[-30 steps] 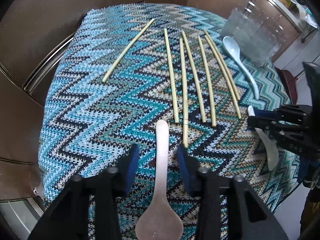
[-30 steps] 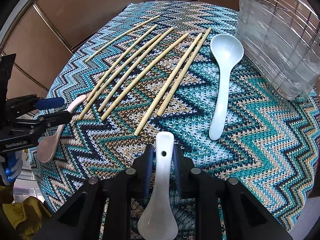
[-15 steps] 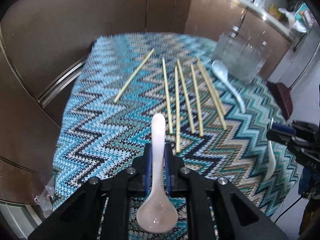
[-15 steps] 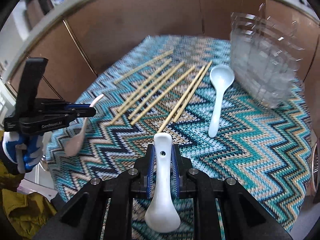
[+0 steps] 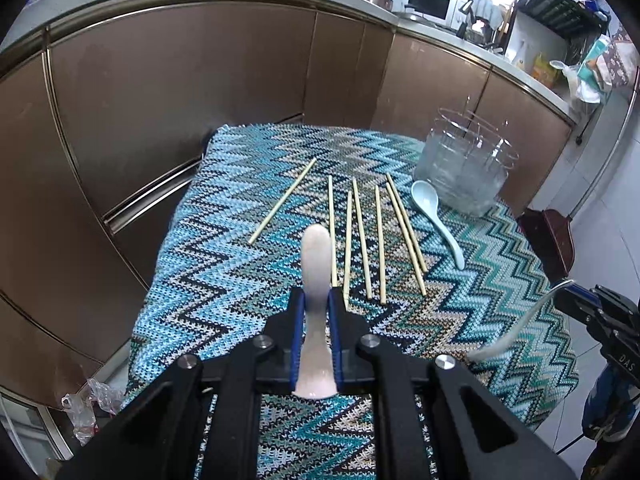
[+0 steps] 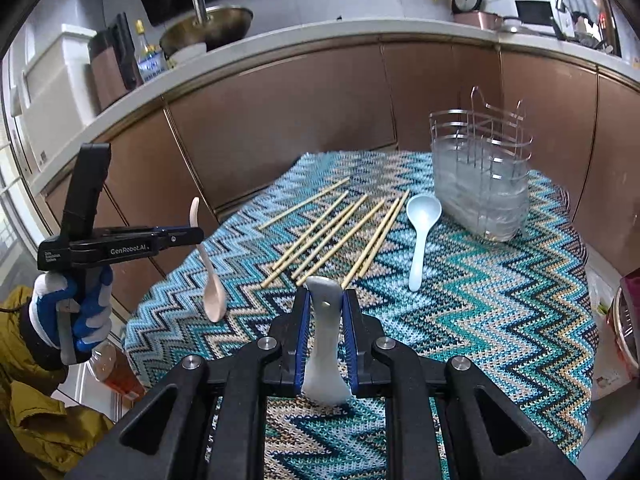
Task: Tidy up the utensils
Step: 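Lift the pink spoon with the left tool while the right tool lifts the white spoon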
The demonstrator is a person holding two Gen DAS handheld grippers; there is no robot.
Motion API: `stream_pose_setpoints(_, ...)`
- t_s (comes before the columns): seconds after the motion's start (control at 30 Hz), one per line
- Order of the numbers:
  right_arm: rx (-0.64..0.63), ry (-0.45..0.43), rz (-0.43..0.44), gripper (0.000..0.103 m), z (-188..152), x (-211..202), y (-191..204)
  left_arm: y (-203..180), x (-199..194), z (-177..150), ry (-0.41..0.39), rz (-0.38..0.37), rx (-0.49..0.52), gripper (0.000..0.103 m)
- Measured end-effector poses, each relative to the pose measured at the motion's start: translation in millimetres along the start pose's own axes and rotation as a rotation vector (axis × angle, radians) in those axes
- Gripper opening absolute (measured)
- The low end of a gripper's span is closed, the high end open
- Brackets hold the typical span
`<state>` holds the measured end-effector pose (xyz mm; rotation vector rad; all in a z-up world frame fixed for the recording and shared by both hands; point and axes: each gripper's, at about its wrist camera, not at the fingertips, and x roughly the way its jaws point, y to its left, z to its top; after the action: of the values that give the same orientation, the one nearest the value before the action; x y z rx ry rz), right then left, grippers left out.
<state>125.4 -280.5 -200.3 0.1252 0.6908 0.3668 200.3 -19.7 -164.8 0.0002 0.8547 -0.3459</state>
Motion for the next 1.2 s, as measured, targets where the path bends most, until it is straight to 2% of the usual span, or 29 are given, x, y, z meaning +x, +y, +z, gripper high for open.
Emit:
stream_pose_setpoints(0.03,0.0,-0.006,-0.001,0.008,1,-3,0,0,-2,0,-0.003,0.002,-0.003,0.011)
stream_pose_setpoints(0.13,0.004,-0.015,-0.006,0.005,2,-4,1,2,-3,3,-0.007,0.004,-0.005,0.011)
stream_pose_setpoints(0.87,0.005,-0.029,-0.003,0.005,11,3,-5,2,1,13,-0.024,-0.009,-0.024,0.011)
stream_pose_setpoints(1.2,-0.028,-0.049,-0.026,0.005,35,-5,-4,-4,-4,35,-0.044,-0.047,-0.015,0.011)
